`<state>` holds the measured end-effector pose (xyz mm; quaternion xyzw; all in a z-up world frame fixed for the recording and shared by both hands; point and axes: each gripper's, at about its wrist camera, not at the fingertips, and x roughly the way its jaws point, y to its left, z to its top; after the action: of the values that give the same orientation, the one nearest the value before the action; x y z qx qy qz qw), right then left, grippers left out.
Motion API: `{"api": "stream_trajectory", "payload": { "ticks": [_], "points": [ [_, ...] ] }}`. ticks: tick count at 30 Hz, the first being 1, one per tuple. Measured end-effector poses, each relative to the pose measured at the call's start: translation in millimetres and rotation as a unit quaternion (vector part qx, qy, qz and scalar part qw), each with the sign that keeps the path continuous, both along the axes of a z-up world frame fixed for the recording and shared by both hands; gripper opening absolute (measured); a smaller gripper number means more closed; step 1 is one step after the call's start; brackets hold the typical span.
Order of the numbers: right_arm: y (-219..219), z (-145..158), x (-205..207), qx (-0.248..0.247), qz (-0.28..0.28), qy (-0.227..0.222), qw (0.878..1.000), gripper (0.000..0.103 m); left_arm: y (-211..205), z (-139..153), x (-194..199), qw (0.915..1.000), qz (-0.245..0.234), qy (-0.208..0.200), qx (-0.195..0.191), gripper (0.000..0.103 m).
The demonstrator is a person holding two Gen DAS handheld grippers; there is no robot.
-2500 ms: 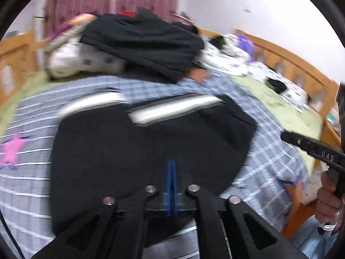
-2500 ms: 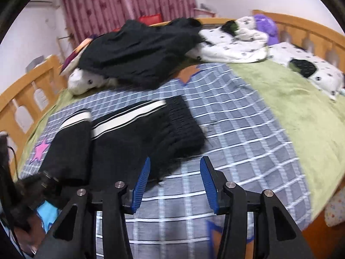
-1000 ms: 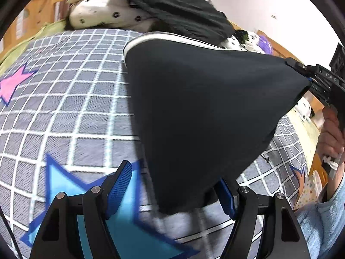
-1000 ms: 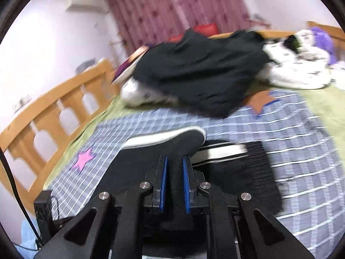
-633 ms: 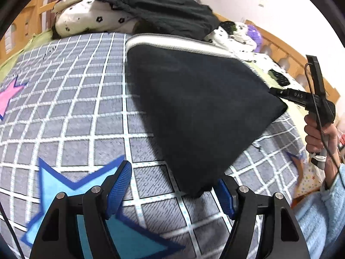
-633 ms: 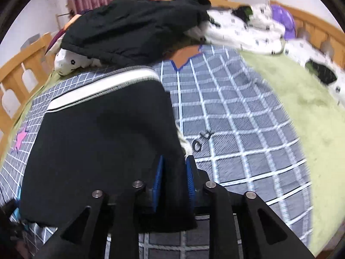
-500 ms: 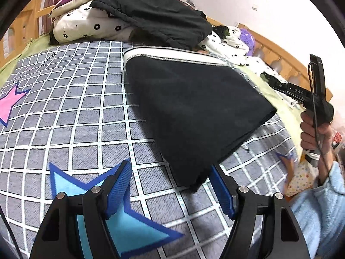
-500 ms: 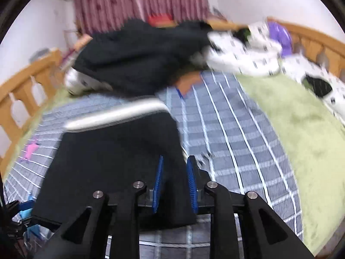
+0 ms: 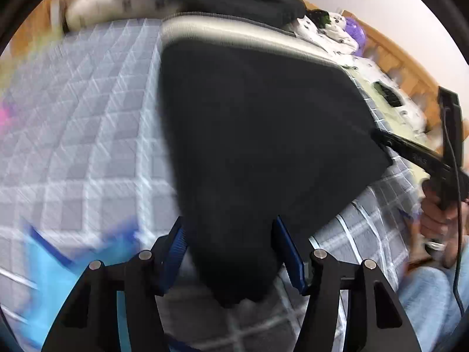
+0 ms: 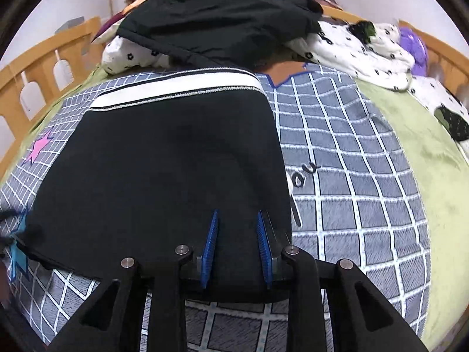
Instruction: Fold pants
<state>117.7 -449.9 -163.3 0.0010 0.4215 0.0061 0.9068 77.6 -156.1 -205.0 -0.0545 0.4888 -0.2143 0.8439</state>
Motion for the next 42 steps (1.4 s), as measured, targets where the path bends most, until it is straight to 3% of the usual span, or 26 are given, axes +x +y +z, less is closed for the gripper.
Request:
{"api": "stream_trajectory", "payload": {
  "ticks": [4, 6, 7, 8, 10, 14, 18, 21, 24, 25, 26, 27, 28, 30, 31, 32, 34, 38, 42],
  "points": [
    [-0.9, 4.1, 1.6, -0.003, 0.021, 0.014, 1.0, 0.027, 6.1, 17.4, 8.5, 0.9998, 0.002, 0.02, -0.008, 0.056],
    [-10.1, 16.6, 8.5, 0.022, 0.032, 0.018, 0.999, 0.029, 13.2, 32.0, 15.3, 1.0, 0.008, -0.002, -0.001, 0.056],
    [-13.1, 19.6, 9.3, 0.028, 0.027, 0.013, 0.999, 0.039, 15.7, 38.9, 20.8, 0.9998, 0.01, -0.017, 0.005, 0.057],
    [-19.2, 27.0, 16.1, 0.032, 0.011, 0.002, 0.999, 0.061, 18.4, 46.1, 30.8, 0.9994, 0.014, -0.029, 0.014, 0.057],
    [-26.5, 34.0, 29.5, 0.042, -0.007, -0.015, 0.999, 0.073, 23.8, 52.9, 55.3, 0.9993, 0.025, -0.026, 0.007, 0.063],
    [-33.4, 28.7, 78.6, 0.079, -0.006, 0.004, 0.997, 0.073, 24.6, 44.3, 104.4, 0.9983, 0.029, 0.019, -0.047, 0.067],
    [-39.3, -12.7, 117.6, 0.129, 0.014, 0.075, 0.989, 0.078, 19.5, 2.6, 127.2, 0.9952, 0.02, 0.068, -0.067, 0.069],
    [-48.7, -23.3, 122.0, 0.165, 0.031, 0.077, 0.983, 0.08, 21.0, -13.1, 129.1, 0.9926, 0.022, 0.05, -0.109, 0.067],
    [-37.1, -25.6, 122.1, 0.144, 0.039, 0.07, 0.986, 0.08, 6.8, -14.8, 138.0, 0.9933, 0.019, 0.043, -0.105, 0.061],
    [-36.5, -25.2, 124.5, 0.143, 0.044, 0.072, 0.986, 0.076, 3.1, -14.5, 140.7, 0.9937, 0.021, 0.045, -0.1, 0.054],
    [-35.5, -24.7, 126.5, 0.153, 0.053, 0.078, 0.984, 0.065, 2.8, -13.6, 142.4, 0.9939, 0.021, 0.05, -0.096, 0.049],
    [-37.2, -25.4, 128.4, 0.181, 0.063, 0.092, 0.977, 0.065, 5.4, -10.3, 142.5, 0.9936, 0.013, 0.053, -0.099, 0.038],
    [-41.5, -25.1, 131.8, 0.198, 0.062, 0.102, 0.973, 0.063, 11.5, -5.3, 141.6, 0.9923, 0.01, 0.052, -0.112, 0.03],
    [-50.0, -23.3, 130.6, 0.228, 0.059, 0.108, 0.966, 0.056, 25.4, 0.5, 142.6, 0.9865, 0.005, 0.058, -0.153, 0.024],
    [-52.1, -20.6, 126.4, 0.237, 0.048, 0.103, 0.965, 0.05, 31.2, 5.0, 141.9, 0.9835, 0.003, 0.059, -0.171, 0.023],
    [-50.4, -13.4, 120.6, 0.245, 0.035, 0.093, 0.964, 0.037, 36.5, 8.8, 141.7, 0.9834, 0.002, 0.056, -0.173, 0.023],
    [-39.3, 7.7, 107.1, 0.252, 0.029, 0.068, 0.965, 0.023, 43.9, 28.4, 137.7, 0.9846, -0.011, 0.037, -0.171, 0.022],
    [14.8, 53.7, 75.4, 0.23, 0.03, 0.028, 0.972, 0.021, 87.7, 62.9, 131.0, 0.9855, -0.002, 0.009, -0.169, 0.022],
    [81.0, 65.9, 58.2, 0.275, 0.072, 0.018, 0.959, 0.021, 160.7, 84.7, 128.2, 0.993, 0.028, 0.003, -0.115, 0.023]
  ]
}}
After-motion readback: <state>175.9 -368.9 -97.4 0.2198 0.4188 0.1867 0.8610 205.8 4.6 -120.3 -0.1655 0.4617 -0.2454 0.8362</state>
